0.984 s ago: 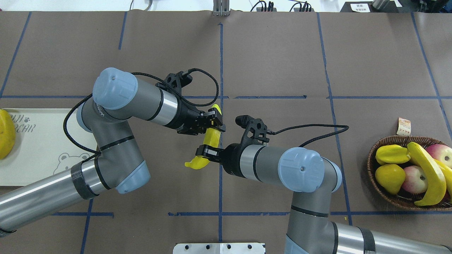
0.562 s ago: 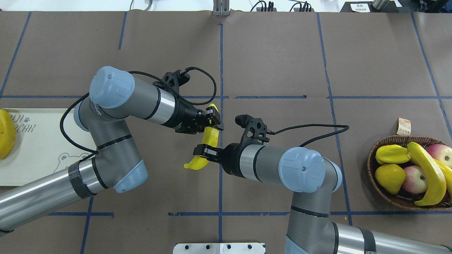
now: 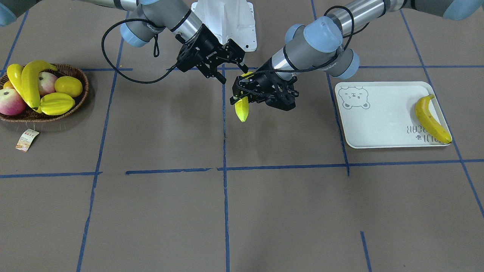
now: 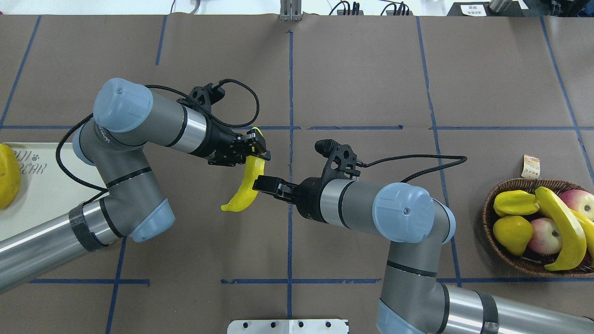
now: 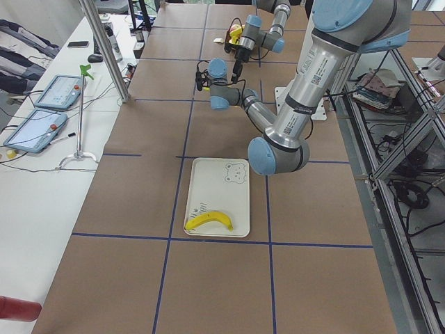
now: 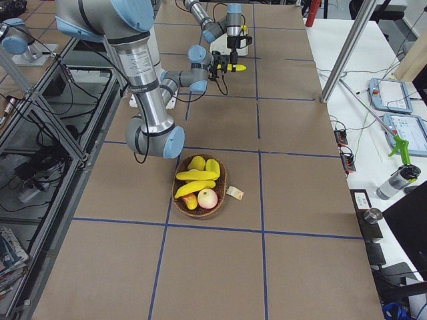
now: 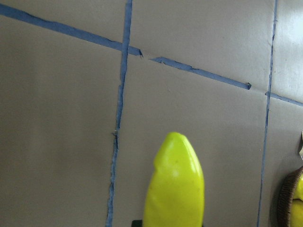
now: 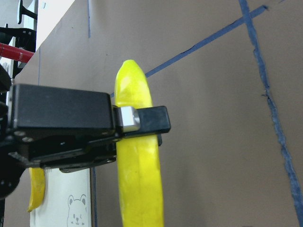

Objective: Transfer all bananas from basket to plate

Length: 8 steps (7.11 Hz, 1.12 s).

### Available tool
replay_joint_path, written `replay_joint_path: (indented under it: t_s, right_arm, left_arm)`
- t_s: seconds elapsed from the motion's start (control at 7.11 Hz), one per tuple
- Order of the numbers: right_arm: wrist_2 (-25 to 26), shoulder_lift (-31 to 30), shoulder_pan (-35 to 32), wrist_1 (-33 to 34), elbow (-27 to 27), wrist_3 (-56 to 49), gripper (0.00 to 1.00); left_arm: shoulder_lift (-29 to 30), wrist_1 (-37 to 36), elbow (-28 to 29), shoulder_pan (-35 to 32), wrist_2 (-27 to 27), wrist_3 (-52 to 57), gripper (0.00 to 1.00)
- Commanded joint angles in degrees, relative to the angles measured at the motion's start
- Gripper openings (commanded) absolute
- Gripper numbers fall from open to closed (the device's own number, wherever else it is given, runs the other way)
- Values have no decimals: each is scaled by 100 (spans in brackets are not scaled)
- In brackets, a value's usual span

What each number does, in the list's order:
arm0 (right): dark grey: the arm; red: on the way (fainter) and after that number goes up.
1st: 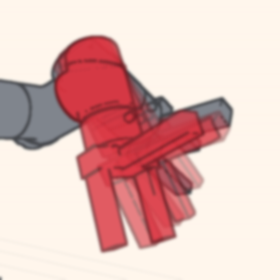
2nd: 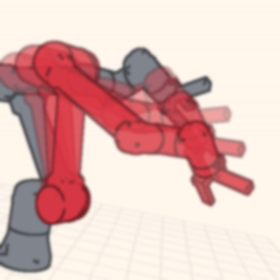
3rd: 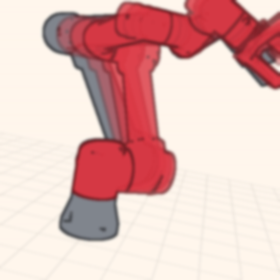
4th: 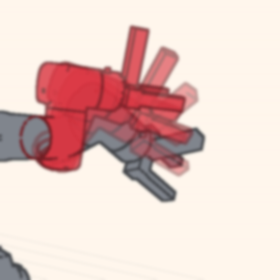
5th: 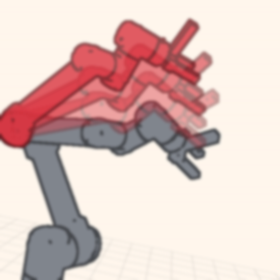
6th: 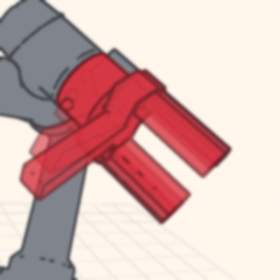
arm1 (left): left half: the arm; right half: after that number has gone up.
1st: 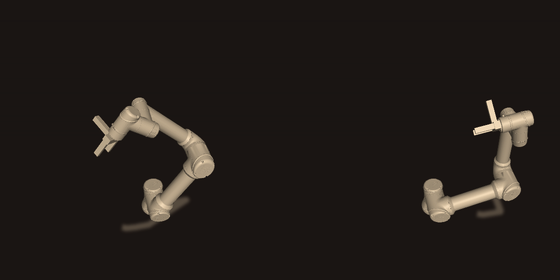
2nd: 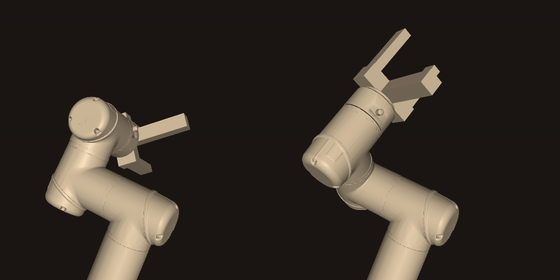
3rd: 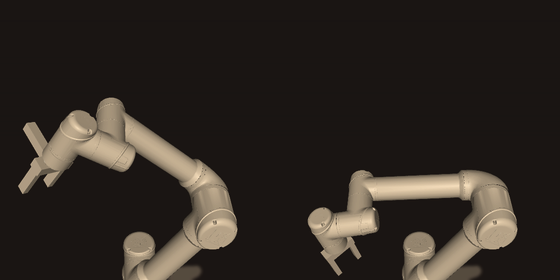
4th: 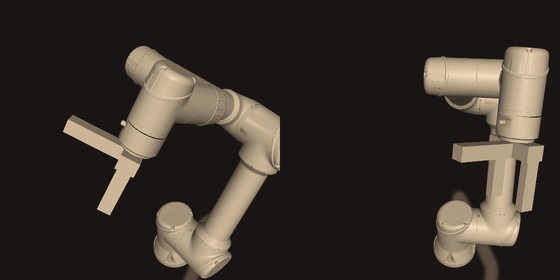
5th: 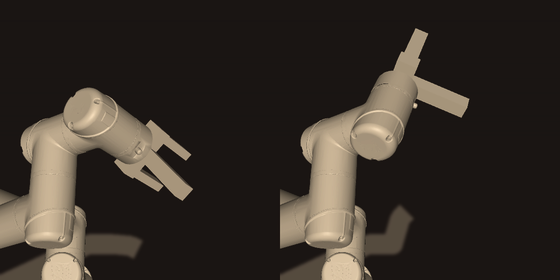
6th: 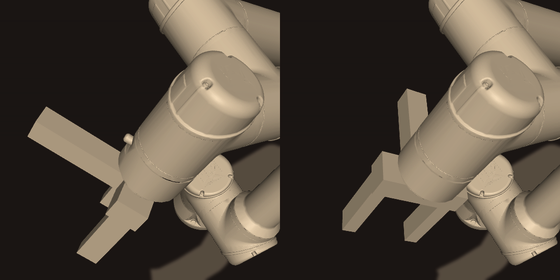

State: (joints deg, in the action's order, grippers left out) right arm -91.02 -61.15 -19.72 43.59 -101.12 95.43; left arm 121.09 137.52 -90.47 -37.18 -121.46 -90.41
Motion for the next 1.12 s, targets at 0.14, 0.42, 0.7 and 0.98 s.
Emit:
replay_joint_path:
  t_s: [0.14, 0.42, 0.7, 0.98]
  right_arm:
    - [-624, -238, -373, 1057, -467, -16, 100]
    - [-1781, -318, -1091, 3154, -1258, -103, 100]
    - [-2358, -327, -1569, 4582, -1690, -820, 100]
    - [-2376, -336, -1763, 6136, -2269, -1777, 100]
  left_arm:
    - [-515, -1196, -469, -727, -1, 372, 0]
    - [-874, -2800, -1293, -965, 34, 1478, 0]
    - [-1356, -4307, -1980, -1184, 87, 1571, 0]
    - [-2306, -4269, -1948, -2051, 26, 1588, 0]
